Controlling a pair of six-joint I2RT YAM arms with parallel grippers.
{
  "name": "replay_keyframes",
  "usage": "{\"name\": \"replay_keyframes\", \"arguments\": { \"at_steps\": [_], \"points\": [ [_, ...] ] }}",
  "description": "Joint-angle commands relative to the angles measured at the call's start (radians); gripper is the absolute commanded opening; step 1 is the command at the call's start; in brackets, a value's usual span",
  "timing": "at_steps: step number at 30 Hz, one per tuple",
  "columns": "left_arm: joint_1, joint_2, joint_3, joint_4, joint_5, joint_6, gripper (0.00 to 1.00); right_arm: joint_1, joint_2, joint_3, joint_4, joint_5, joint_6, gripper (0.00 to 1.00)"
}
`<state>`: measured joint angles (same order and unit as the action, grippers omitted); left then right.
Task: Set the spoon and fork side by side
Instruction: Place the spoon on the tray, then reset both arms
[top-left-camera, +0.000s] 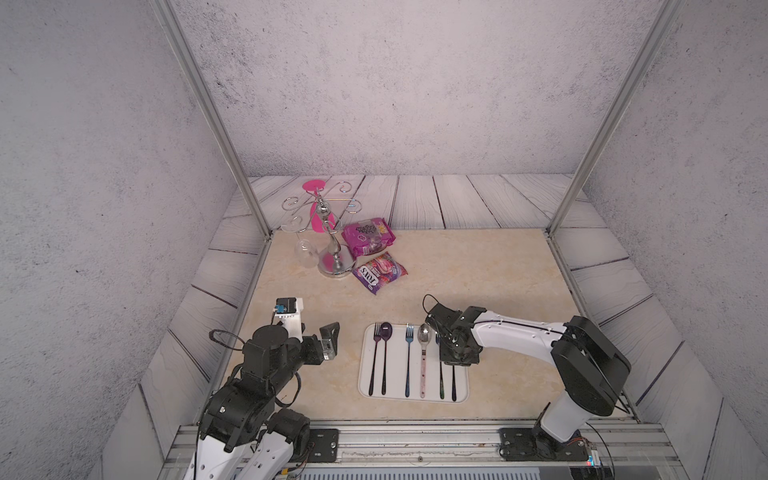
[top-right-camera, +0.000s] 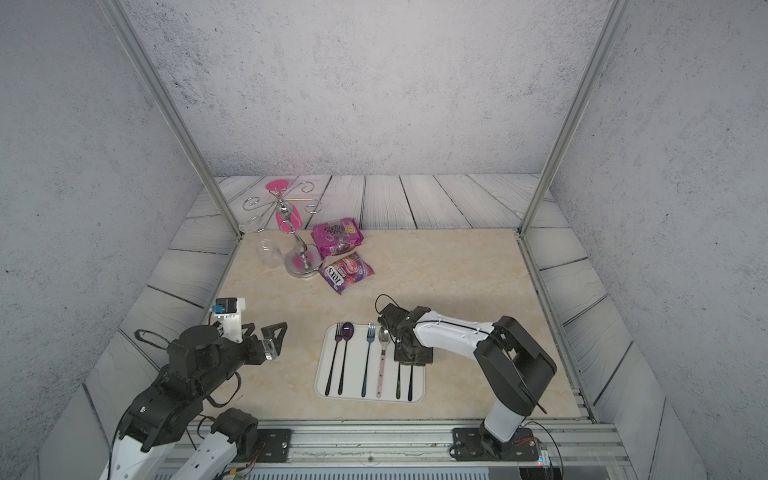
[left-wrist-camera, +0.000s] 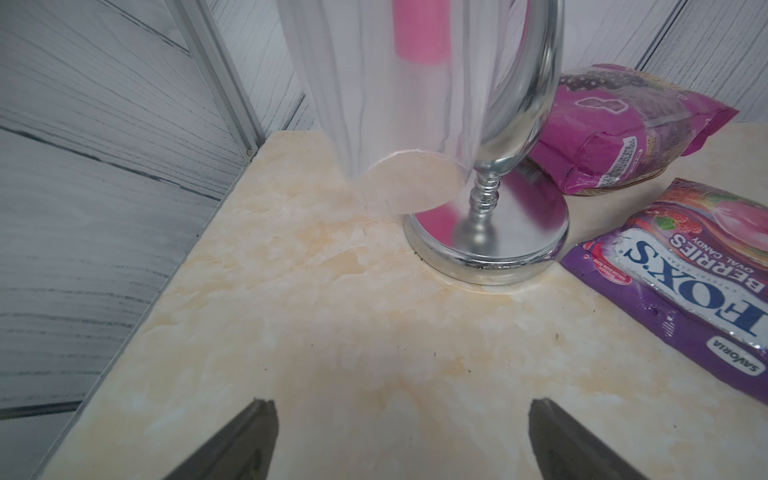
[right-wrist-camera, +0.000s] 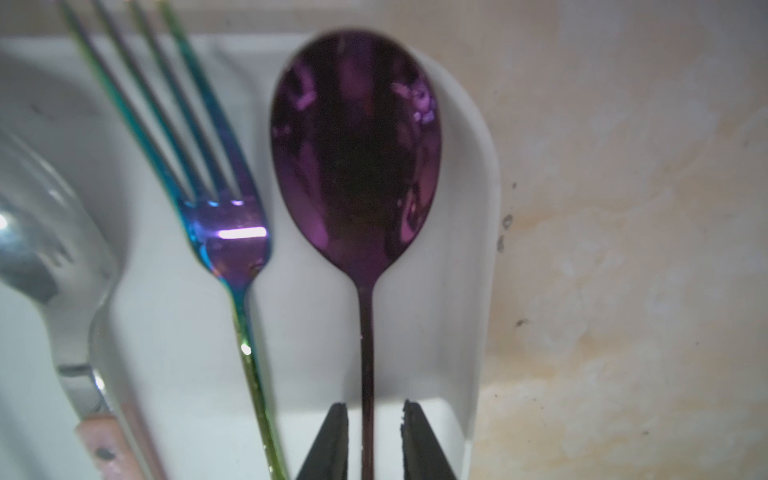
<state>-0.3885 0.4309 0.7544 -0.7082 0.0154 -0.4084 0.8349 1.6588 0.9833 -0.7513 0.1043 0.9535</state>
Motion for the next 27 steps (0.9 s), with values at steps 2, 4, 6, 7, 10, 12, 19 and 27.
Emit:
{"name": "replay_keyframes", "arguments": {
  "at_steps": [2, 4, 6, 7, 10, 12, 19, 27],
  "points": [
    [0.004, -0.009, -0.009, -0.007, 0.006, 0.001, 1.0, 0.007, -0.013, 0.029, -0.032, 0.008, -0.002, 0.26],
    [0.004, -0.007, -0.009, -0.006, 0.006, 0.001, 1.0, 0.007, -0.036, 0.038, -0.037, 0.011, -0.006, 0.26],
    [0.004, -0.003, -0.01, -0.006, 0.006, 0.001, 1.0, 0.007, -0.062, 0.054, -0.049, 0.015, -0.02, 0.26],
    [0.004, -0.001, -0.01, -0.005, 0.006, 0.001, 1.0, 0.007, -0.072, 0.063, -0.063, 0.023, -0.027, 0.26],
    [0.004, 0.014, -0.01, -0.004, 0.005, -0.001, 1.0, 0.007, -0.111, 0.096, -0.11, 0.055, -0.053, 0.27],
    [0.003, 0.026, -0.012, -0.001, -0.002, -0.003, 0.99, 0.005, -0.142, 0.112, -0.144, 0.078, -0.077, 0.29],
    [0.004, 0.069, -0.04, 0.042, -0.055, -0.067, 1.0, -0.064, -0.289, 0.105, -0.19, 0.138, -0.194, 0.38],
    [0.001, 0.217, -0.081, 0.239, -0.302, 0.006, 1.0, -0.441, -0.552, 0.02, 0.031, 0.017, -0.619, 0.98]
  ]
}}
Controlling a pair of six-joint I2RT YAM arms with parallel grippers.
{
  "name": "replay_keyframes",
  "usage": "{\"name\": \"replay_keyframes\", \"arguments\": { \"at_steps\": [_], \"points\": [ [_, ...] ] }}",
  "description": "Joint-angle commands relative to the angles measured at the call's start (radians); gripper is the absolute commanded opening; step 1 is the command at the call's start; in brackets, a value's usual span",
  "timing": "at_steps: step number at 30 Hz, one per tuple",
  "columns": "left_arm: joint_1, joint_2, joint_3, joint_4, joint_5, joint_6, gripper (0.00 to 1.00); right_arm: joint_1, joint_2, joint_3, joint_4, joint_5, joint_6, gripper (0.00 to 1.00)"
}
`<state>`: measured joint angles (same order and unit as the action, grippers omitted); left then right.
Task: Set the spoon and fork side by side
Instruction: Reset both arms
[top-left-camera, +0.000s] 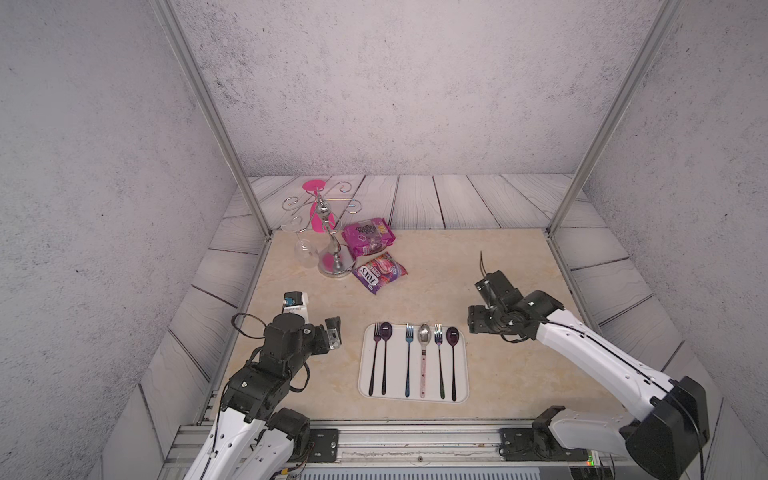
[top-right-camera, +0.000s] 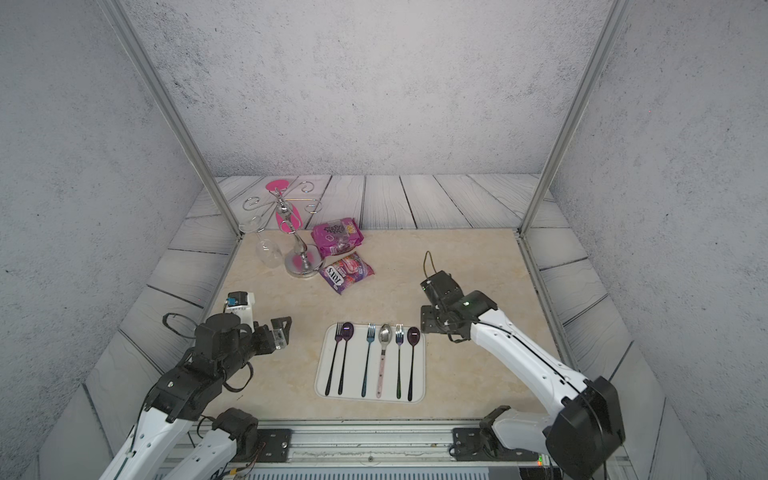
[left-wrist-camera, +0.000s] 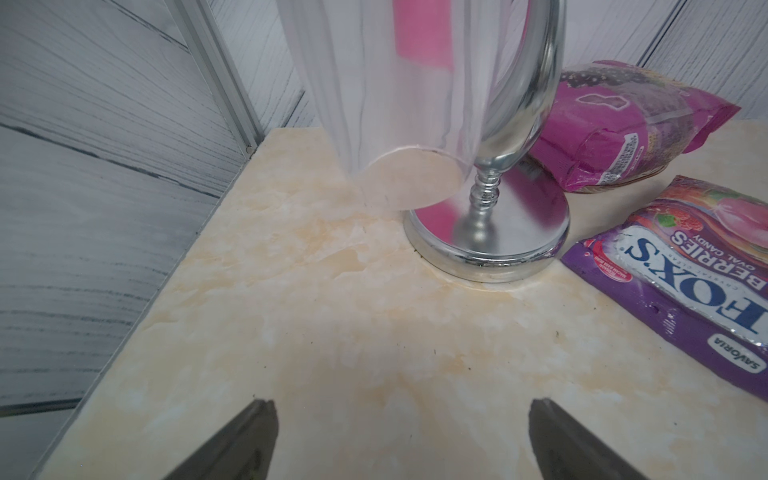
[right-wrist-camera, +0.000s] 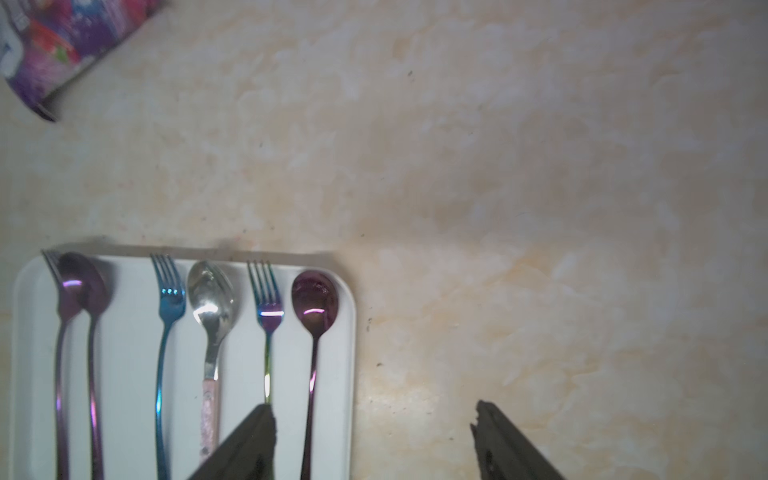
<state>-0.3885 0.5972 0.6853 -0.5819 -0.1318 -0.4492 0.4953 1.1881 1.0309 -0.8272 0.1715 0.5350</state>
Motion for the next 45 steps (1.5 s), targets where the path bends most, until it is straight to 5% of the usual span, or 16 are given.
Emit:
{"name": "replay_keyframes", "arguments": {
  "at_steps": [1, 7, 11, 24, 33, 37, 39, 45],
  "points": [
    [0.002, 0.08, -0.017, 0.146, -0.203, 0.076, 1.0, -0.163, -0.107, -0.045, 0.156, -0.088, -0.247, 0.99],
    [0.003, 0.3, -0.131, 0.524, -0.488, 0.249, 1.0, -0.408, -0.162, -0.276, 0.717, -0.256, -0.423, 0.99],
    [0.014, 0.452, -0.18, 0.762, -0.541, 0.432, 1.0, -0.513, -0.027, -0.406, 1.013, -0.271, -0.465, 0.99],
    [0.23, 0.67, -0.34, 1.292, -0.214, 0.482, 1.0, -0.561, 0.238, -0.621, 1.551, -0.235, -0.442, 0.99],
    [0.325, 0.932, -0.338, 1.576, 0.02, 0.493, 1.0, -0.553, 0.342, -0.595, 1.592, -0.272, -0.47, 0.99],
    [0.371, 0.939, -0.225, 1.327, 0.056, 0.437, 1.0, -0.521, 0.349, -0.566, 1.543, -0.211, -0.486, 0.99],
    [0.419, 0.948, -0.216, 1.362, 0.137, 0.418, 1.0, -0.519, 0.35, -0.563, 1.539, -0.205, -0.486, 0.99],
    [0.416, 0.934, -0.215, 1.327, 0.146, 0.428, 1.0, -0.518, 0.35, -0.561, 1.536, -0.201, -0.486, 0.99]
  ]
}}
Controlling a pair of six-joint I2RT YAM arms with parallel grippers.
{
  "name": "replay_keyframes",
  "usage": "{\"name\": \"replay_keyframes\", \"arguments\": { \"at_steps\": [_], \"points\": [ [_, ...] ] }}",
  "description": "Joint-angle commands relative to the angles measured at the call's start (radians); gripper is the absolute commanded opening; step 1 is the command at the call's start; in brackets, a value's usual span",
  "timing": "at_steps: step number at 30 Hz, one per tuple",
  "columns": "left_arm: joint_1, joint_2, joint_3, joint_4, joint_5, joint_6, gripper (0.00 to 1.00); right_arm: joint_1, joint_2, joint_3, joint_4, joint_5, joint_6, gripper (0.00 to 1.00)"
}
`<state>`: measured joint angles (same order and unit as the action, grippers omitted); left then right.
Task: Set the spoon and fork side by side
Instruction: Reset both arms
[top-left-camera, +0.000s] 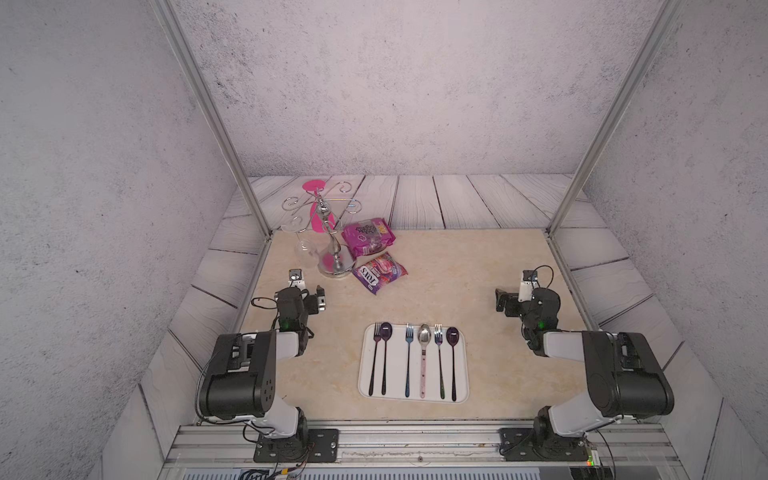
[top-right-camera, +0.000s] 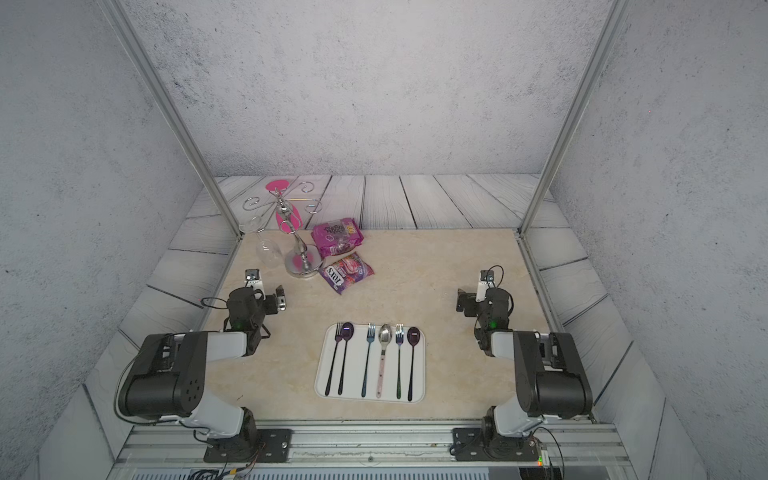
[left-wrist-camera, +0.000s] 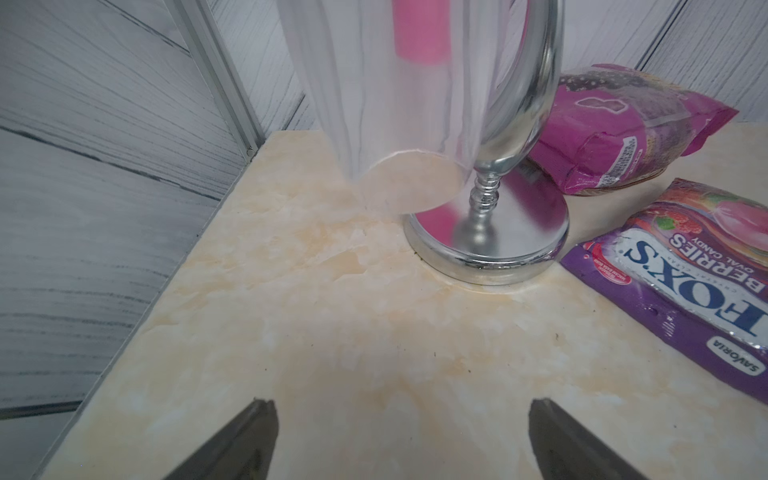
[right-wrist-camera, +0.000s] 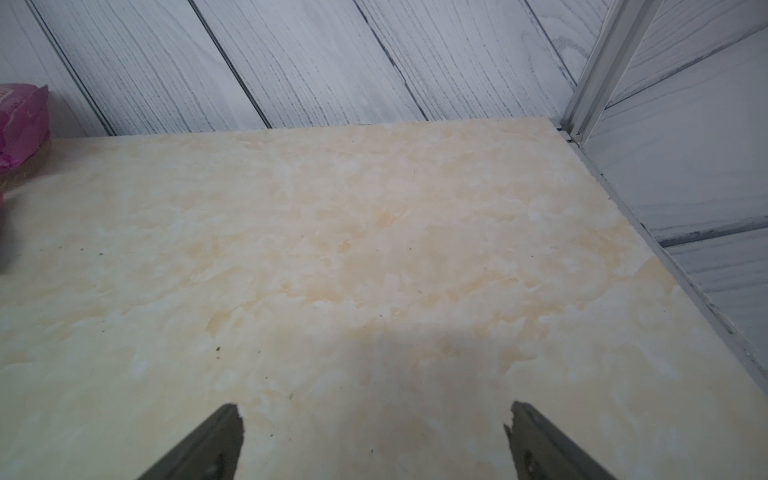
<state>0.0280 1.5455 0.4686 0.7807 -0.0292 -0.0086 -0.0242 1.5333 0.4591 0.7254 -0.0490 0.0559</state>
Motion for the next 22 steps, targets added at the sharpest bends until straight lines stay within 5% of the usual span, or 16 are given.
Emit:
{"name": "replay_keyframes", "arguments": {
  "at_steps": [1, 22],
  "points": [
    [0.0, -0.013, 0.002, -0.027, 0.043, -0.013, 1.0, 0.002, 0.004, 0.009, -0.016, 0.02, -0.008, 0.99],
    [0.001, -0.01, 0.008, -0.039, 0.037, -0.014, 1.0, 0.004, 0.002, 0.006, -0.013, 0.023, -0.009, 0.99]
  ]
}}
